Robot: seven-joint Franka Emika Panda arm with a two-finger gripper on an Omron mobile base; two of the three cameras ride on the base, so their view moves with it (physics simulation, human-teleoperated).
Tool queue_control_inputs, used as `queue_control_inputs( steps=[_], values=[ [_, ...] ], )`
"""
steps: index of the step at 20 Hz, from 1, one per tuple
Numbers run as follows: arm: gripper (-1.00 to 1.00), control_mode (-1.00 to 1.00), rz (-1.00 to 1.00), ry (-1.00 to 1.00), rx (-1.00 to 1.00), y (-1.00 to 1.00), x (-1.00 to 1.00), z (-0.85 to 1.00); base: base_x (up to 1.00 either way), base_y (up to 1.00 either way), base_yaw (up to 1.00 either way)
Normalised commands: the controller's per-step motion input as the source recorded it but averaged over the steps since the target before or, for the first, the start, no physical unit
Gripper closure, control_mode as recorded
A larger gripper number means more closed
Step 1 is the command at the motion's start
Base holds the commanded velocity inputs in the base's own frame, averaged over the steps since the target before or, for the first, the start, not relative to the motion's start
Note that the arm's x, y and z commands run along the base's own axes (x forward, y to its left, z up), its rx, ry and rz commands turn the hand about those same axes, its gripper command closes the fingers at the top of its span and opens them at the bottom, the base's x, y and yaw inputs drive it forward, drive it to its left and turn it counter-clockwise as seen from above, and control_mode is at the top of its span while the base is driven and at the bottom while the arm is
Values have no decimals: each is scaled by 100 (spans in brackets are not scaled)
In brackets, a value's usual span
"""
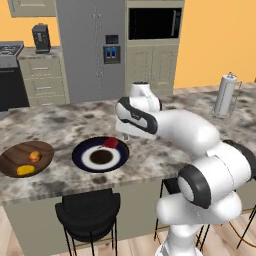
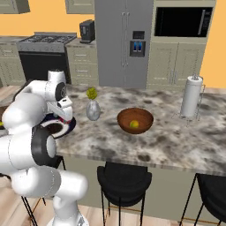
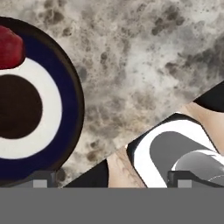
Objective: Take the fruits from the plate on the dining counter and place two fruits in each bowl.
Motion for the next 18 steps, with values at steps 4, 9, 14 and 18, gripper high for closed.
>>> queue_control_inputs(
  steps=[4,9,14,18],
  values=[
    [-100,-100,-5,18,0,57,50,-1,0,0,0],
    [-100,-100,-1,15,1,41,50,-17,0,0,0],
    [-100,-100,-19,-9,0,10,23,-30,0,0,0],
    [-100,-100,-12,-23,0,0,38,-46,0,0,0]
  ],
)
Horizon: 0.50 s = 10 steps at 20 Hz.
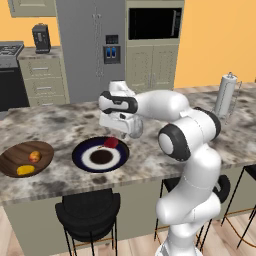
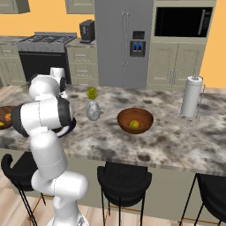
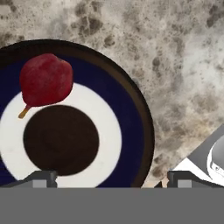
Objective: Take the fruits from the plate on the dining counter and place two fruits in each bowl.
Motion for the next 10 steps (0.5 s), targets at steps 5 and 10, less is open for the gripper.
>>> queue_control_inputs(
  steps=[5,10],
  values=[
    [-100,-100,-1,-17,0,0,48,-59,0,0,0],
    [-100,-100,0,-3,0,0,51,-33,0,0,0]
  ],
)
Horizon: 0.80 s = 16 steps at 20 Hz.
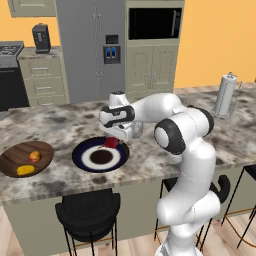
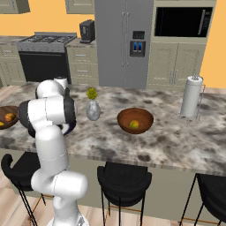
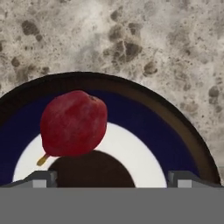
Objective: Take the fruits from the plate on the dining counter and place two fruits in each bowl.
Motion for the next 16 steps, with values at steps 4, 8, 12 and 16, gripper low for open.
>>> queue_control_inputs(
  steps=[4,8,12,16],
  values=[
    [-100,-100,0,1,0,10,34,-3,0,0,0],
    [-100,-100,0,0,0,8,32,-11,0,0,0],
    [-100,-100,0,0,0,3,36,-10,0,0,0],
    [-100,-100,-1,0,0,0,0,-23,0,0,0]
  ],
)
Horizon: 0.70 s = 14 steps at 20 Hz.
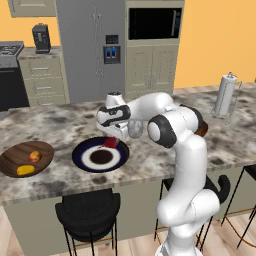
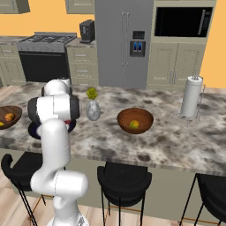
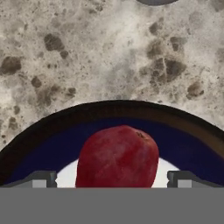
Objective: Take the fruits from the plate on the dining counter and place two fruits in each bowl.
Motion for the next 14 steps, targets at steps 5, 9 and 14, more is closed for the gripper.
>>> queue_control_inputs(
  steps=[5,9,14],
  values=[
    [-100,-100,-3,0,0,0,0,-21,0,0,0],
    [-100,-100,-1,0,0,-3,0,-18,0,0,0],
    [100,-100,0,0,0,-1,0,-22,0,0,0]
  ],
)
